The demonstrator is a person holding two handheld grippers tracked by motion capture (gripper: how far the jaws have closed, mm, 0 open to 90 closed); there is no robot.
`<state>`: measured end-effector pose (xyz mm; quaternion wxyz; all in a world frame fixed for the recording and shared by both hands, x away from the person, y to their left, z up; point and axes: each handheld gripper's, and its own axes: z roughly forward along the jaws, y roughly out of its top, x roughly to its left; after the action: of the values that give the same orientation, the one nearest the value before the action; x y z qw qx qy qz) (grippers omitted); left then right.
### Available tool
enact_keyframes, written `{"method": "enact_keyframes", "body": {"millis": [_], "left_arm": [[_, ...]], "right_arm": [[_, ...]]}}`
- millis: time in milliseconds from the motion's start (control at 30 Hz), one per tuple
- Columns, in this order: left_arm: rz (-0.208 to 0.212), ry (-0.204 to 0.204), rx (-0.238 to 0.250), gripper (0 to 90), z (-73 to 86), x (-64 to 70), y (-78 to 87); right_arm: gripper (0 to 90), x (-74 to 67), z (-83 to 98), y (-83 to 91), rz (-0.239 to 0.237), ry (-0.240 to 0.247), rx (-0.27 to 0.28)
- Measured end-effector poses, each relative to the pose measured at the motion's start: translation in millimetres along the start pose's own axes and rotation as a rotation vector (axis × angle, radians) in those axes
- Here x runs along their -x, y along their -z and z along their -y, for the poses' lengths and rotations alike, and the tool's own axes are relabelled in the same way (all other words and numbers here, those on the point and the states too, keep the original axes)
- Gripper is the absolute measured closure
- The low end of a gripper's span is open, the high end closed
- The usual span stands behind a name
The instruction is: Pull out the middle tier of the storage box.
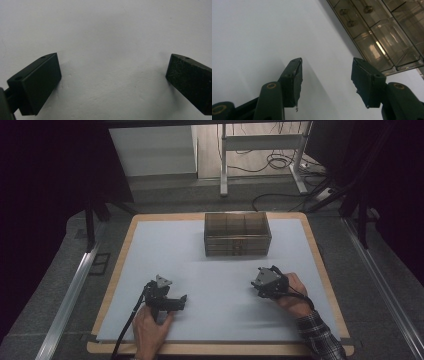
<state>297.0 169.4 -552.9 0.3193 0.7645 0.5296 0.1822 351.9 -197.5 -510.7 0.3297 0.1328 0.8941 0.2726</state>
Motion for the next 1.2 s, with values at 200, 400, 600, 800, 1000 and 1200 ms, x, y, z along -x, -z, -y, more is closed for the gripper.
{"method": "enact_keyframes", "body": {"millis": [200, 400, 600, 800, 1000, 1200], "left_arm": [[0.0, 0.0, 0.0, 0.0, 0.0, 0.0, 0.0], [0.0, 0.0, 0.0, 0.0, 0.0, 0.0, 0.0], [0.0, 0.0, 0.0, 0.0, 0.0, 0.0, 0.0], [0.0, 0.0, 0.0, 0.0, 0.0, 0.0, 0.0], [0.0, 0.0, 0.0, 0.0, 0.0, 0.0, 0.0], [0.0, 0.0, -0.001, 0.0, 0.0, 0.0, 0.0]], "right_arm": [[43.4, -0.3, -3.6, -4.6, 0.057, 0.033, 0.004], [46.0, 0.3, -7.1, -8.7, 0.087, 0.056, 0.01], [48.4, -0.2, -12.3, -15.6, 0.135, 0.108, 0.003], [50.9, -0.9, -16.3, -22.8, 0.176, 0.152, -0.01], [55.5, -2.1, -21.3, -30.3, 0.225, 0.219, -0.018], [57.8, -3.6, -24.2, -36.5, 0.257, 0.259, -0.029]]}}
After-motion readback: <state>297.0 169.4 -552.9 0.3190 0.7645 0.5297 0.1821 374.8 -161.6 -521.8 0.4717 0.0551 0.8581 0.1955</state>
